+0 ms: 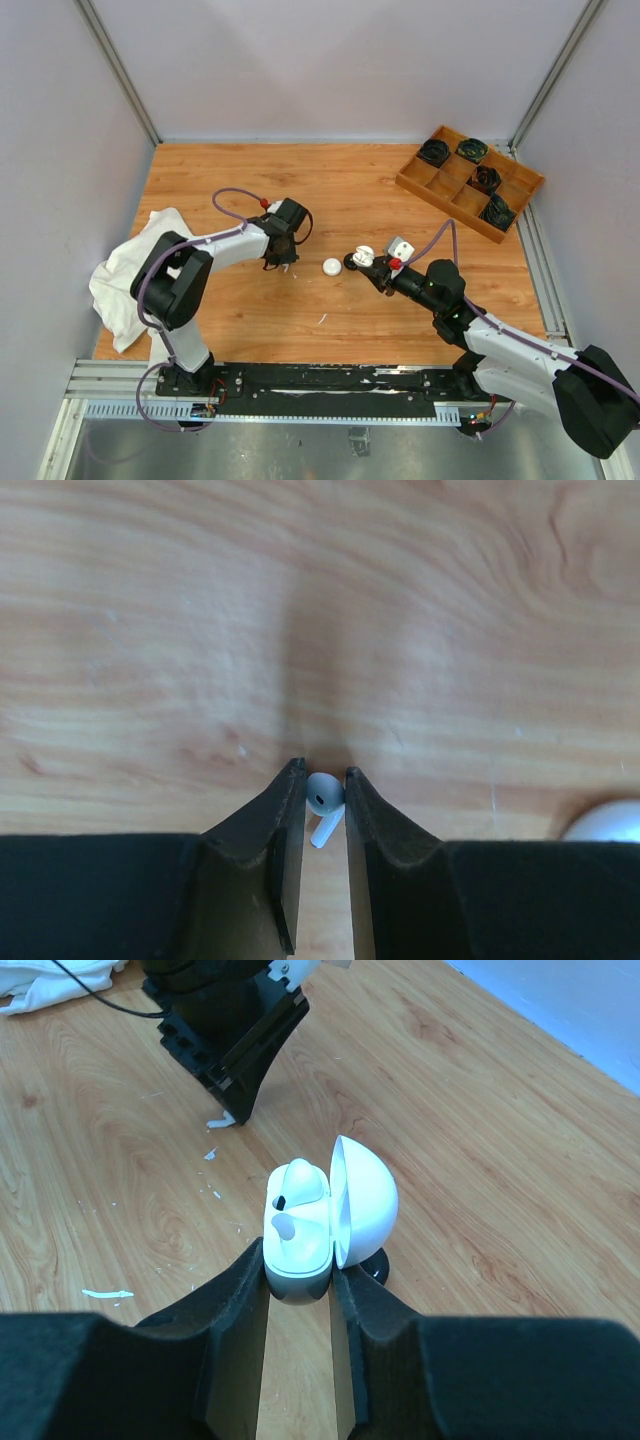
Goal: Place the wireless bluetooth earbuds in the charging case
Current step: Move the earbud to the center of the board, then pick up the earbud from the center of the board.
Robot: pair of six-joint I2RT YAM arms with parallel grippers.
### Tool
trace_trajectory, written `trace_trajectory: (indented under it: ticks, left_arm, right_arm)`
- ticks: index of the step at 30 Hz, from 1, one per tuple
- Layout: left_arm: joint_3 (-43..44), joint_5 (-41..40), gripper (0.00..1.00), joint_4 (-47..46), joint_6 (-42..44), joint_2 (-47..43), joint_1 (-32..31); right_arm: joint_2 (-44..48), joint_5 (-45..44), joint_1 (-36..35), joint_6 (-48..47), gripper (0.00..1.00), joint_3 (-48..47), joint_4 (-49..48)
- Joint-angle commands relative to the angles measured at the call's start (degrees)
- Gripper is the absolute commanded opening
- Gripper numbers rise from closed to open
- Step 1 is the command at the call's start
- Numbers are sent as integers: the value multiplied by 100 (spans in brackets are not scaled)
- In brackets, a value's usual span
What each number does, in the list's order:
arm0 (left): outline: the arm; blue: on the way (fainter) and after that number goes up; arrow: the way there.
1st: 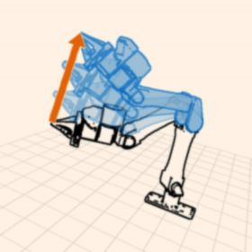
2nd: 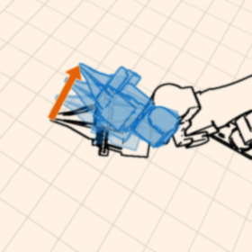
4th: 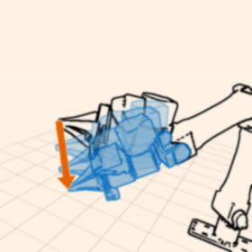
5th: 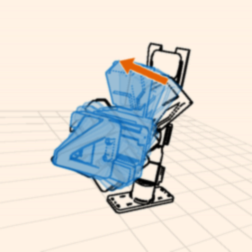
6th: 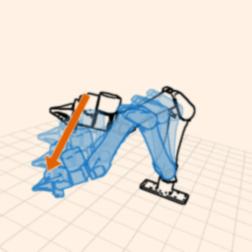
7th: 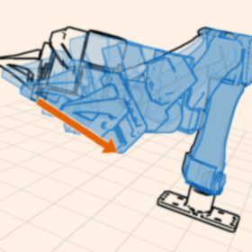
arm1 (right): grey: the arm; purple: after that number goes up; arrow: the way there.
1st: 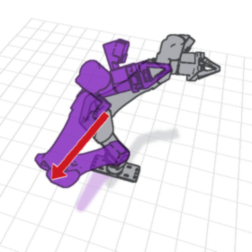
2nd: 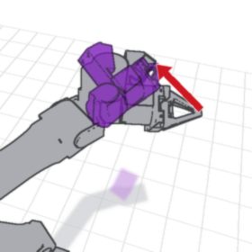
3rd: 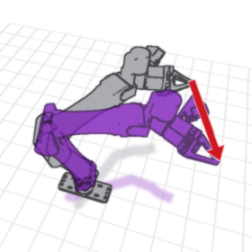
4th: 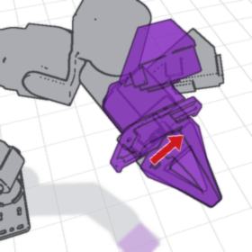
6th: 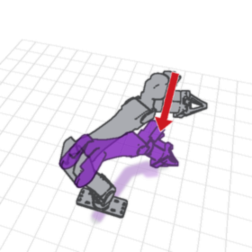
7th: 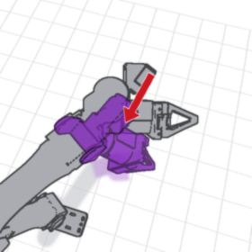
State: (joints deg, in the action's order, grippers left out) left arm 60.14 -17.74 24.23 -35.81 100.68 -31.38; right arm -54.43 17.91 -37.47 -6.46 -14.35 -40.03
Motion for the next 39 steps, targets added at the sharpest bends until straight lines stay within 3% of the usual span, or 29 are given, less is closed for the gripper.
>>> trace_trajectory:
  ticks: [1,17,39]
  left_arm:
    - [-372,116,25,125,-376,-225,-439]
    - [-570,91,41,572,-287,-415,-1009]
    - [-104,-113,33,883,133,113,-1011]
  right_arm:
    - [-6,-51,70,-78,2,-77,-75]
    - [-23,-33,71,-75,2,-92,-53]
    - [-5,-16,67,-73,2,-98,-48]
